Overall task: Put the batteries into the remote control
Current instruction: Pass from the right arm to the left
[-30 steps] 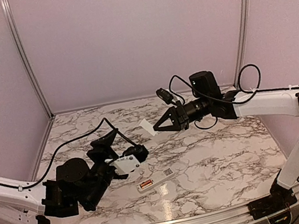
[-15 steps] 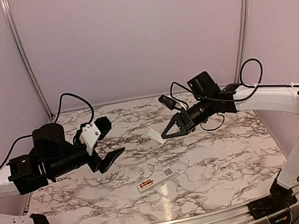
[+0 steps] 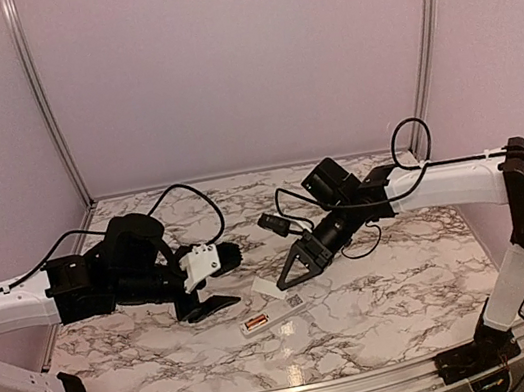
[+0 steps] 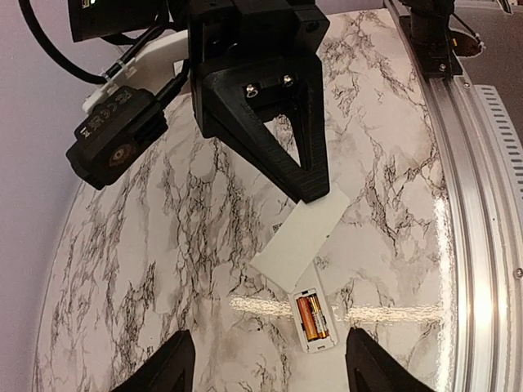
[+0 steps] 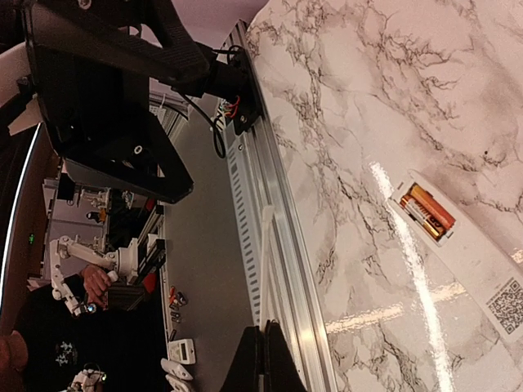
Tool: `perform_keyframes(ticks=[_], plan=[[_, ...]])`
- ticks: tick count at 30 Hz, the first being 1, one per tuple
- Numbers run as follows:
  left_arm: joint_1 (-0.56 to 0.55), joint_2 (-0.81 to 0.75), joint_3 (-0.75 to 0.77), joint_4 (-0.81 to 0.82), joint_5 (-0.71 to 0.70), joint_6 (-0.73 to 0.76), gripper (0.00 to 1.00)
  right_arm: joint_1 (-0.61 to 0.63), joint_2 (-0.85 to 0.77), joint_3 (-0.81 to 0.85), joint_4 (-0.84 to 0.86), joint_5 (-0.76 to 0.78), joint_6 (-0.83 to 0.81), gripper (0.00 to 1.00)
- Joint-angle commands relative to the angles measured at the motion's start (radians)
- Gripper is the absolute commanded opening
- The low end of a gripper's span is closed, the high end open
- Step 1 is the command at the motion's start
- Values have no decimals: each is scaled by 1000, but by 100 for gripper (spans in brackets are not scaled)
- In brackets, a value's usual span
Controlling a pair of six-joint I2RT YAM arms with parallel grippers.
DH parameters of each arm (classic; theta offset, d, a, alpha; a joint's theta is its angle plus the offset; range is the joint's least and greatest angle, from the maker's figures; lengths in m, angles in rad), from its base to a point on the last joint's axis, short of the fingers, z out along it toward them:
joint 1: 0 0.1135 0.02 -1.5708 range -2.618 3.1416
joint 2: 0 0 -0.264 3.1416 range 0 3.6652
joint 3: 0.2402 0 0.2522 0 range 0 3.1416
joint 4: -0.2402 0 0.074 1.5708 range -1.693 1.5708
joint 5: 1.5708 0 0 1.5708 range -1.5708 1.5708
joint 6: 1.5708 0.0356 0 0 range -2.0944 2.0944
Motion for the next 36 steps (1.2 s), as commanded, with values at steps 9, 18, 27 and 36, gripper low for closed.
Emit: perform_keyframes(ticks=[9,18,27,36], plan=[[-127,100,56,-72,-184,203,61,40,27,7,14,-73,1,0],[-167,126,71,-81,-215,230,59,64,36,-3,13,-82,-3,0],[-189,134,85,-84,-223,246,59,79,47,-13,29,-91,7,0],[-207,147,88,-77,-222,269,48,81,58,-23,38,-104,12,0]])
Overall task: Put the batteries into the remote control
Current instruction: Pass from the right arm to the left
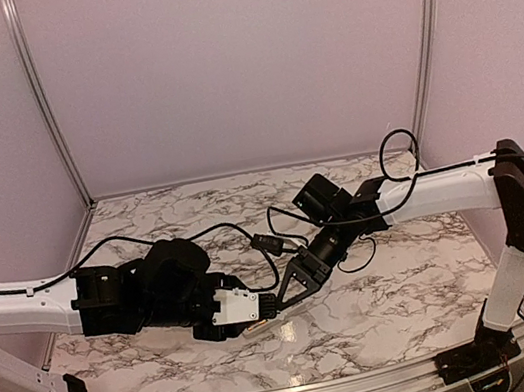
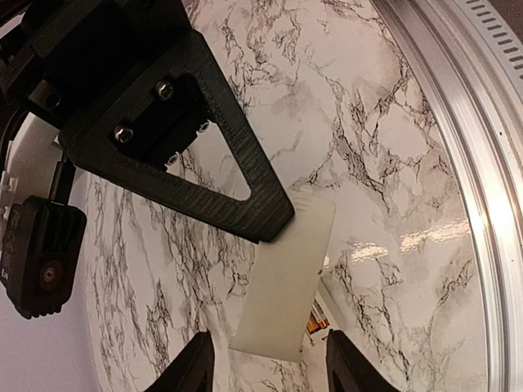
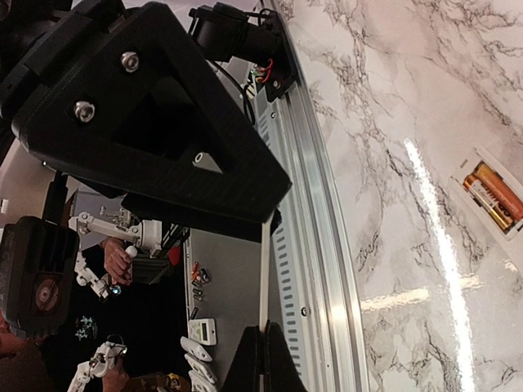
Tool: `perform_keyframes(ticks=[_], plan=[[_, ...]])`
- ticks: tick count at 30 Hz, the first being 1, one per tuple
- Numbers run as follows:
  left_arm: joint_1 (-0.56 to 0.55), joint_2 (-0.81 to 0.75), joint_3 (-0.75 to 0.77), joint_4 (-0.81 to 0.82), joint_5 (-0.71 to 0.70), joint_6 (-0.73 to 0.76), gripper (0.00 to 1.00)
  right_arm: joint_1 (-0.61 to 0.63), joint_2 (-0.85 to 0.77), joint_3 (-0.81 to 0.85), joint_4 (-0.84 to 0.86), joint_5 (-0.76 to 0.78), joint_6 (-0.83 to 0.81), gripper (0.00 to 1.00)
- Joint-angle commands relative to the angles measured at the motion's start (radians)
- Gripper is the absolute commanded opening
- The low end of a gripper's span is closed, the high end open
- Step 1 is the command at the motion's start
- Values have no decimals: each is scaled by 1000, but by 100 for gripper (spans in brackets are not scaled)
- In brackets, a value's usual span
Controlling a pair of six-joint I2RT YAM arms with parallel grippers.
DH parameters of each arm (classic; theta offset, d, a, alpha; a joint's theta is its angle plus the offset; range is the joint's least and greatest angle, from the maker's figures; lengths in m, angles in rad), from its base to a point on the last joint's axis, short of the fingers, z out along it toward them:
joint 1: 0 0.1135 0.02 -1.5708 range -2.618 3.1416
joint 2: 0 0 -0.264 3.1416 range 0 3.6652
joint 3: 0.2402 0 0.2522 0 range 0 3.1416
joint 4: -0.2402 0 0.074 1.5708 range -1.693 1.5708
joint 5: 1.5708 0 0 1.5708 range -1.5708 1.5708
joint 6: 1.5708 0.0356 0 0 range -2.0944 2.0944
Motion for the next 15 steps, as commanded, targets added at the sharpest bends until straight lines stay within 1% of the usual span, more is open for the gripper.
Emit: perform_keyframes(ticks=[1,9,13,15], plan=[[-10,15,25,-14,-1,18,47,10,20,1,20,-19,5,0],[-16,22,28,-22,1,27,47,10,22,-2,22,-22,7,0],[-18,22,22,-22,5,33,42,10,23,-4,25,-28,11,0],[-19,19,16,-16,0,34,38,10,23,-3,27,-28,13,0]])
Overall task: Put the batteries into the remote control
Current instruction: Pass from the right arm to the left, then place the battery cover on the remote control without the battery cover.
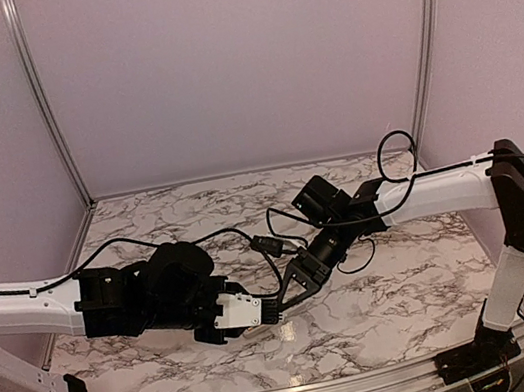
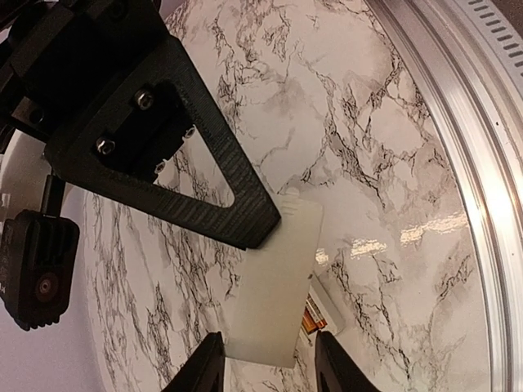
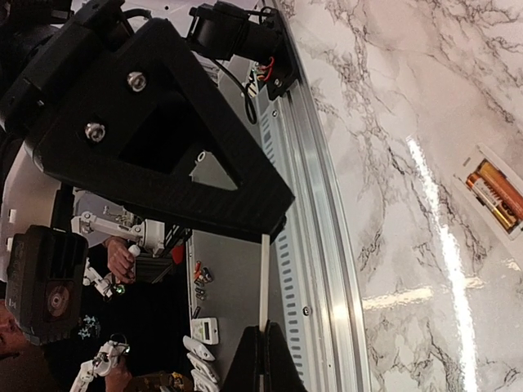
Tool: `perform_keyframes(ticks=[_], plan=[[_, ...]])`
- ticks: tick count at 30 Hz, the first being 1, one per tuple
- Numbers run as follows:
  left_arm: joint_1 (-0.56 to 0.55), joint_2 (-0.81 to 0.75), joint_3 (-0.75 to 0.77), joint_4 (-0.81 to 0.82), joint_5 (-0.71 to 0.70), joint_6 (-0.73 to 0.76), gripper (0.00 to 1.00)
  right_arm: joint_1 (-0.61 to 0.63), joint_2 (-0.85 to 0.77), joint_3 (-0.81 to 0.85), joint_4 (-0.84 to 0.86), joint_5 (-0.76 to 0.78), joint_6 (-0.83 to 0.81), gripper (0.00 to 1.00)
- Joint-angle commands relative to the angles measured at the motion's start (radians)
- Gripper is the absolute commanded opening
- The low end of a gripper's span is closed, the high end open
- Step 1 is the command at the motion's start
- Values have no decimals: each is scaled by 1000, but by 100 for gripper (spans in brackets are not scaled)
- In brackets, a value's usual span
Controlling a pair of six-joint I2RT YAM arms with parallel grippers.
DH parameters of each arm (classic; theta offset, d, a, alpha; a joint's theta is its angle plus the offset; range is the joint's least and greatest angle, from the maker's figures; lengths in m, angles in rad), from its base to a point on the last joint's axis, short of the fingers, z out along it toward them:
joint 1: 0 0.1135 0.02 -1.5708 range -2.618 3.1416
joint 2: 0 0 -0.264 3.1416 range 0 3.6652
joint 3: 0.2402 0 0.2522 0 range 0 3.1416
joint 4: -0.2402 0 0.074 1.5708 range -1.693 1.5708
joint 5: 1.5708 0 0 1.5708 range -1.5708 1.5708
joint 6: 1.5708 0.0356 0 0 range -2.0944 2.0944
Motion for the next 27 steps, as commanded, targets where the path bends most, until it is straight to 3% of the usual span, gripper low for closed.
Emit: perform_keyframes(ticks=[1,6,9,12,19,27], plan=[[-8,4,14,-11,-1,10,36,10,15,-1,20,-21,12,0],[-7,-4,5,-8,-9,3,21,10,14,0,32,-34,22,0],[-7,-13,0,-3,-10,-53,14,7,11,20,6,-19,1,30],[4,-13,6,-8,-24,-160,10,-36,-3,29,-2,17,0,42],[47,-13,-20,-8,-65,-524,10,-213,-118,-106,234,138,171,48],[56,-29,-156,86,-110,-859,12,-238,-195,-181,369,241,205,49]])
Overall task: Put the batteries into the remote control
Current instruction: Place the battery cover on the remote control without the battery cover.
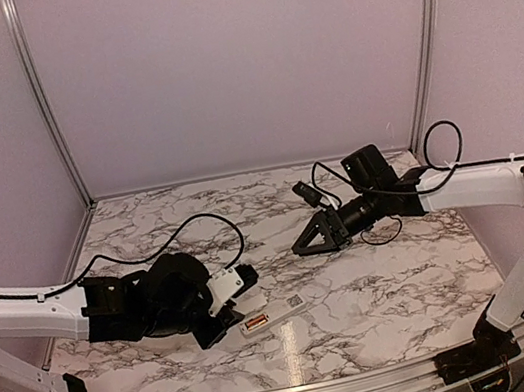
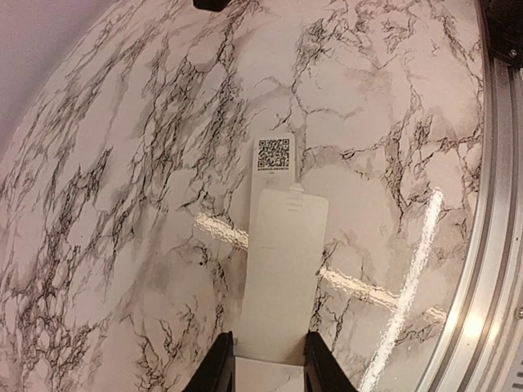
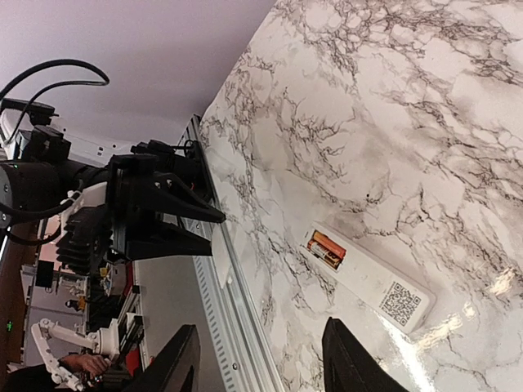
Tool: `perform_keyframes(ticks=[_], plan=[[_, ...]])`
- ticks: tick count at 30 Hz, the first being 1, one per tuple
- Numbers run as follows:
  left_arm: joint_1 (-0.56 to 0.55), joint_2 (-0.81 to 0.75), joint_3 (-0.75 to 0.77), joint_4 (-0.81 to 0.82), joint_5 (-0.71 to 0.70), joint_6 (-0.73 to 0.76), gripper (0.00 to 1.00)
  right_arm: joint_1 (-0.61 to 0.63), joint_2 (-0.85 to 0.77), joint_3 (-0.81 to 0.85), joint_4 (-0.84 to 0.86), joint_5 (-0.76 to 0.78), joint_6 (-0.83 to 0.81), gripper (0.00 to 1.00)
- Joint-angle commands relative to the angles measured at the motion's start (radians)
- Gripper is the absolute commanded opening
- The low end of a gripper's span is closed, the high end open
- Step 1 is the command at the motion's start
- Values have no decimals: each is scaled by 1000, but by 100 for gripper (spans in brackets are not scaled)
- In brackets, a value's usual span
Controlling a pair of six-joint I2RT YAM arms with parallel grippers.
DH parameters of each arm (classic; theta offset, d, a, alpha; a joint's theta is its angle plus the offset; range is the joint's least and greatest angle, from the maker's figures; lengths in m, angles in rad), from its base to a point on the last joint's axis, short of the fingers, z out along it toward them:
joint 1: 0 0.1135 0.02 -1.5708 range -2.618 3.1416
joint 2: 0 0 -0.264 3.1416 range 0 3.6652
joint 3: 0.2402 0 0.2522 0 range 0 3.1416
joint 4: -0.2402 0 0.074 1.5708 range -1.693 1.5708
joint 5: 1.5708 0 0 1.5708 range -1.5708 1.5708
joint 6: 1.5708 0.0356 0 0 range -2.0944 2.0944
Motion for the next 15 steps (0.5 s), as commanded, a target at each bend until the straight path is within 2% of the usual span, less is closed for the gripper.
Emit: perform_keyframes(ticks=[1,9,15], plan=[[3,-23,-82,62,-63,-220,12,5,-22,-21,138,38,51,49],[2,60,-127,120,-111,-209,13,42,25,-65,292,-5,135,49],[2,131,-125,175,-95,-198,14,112,72,-81,369,13,196,44]])
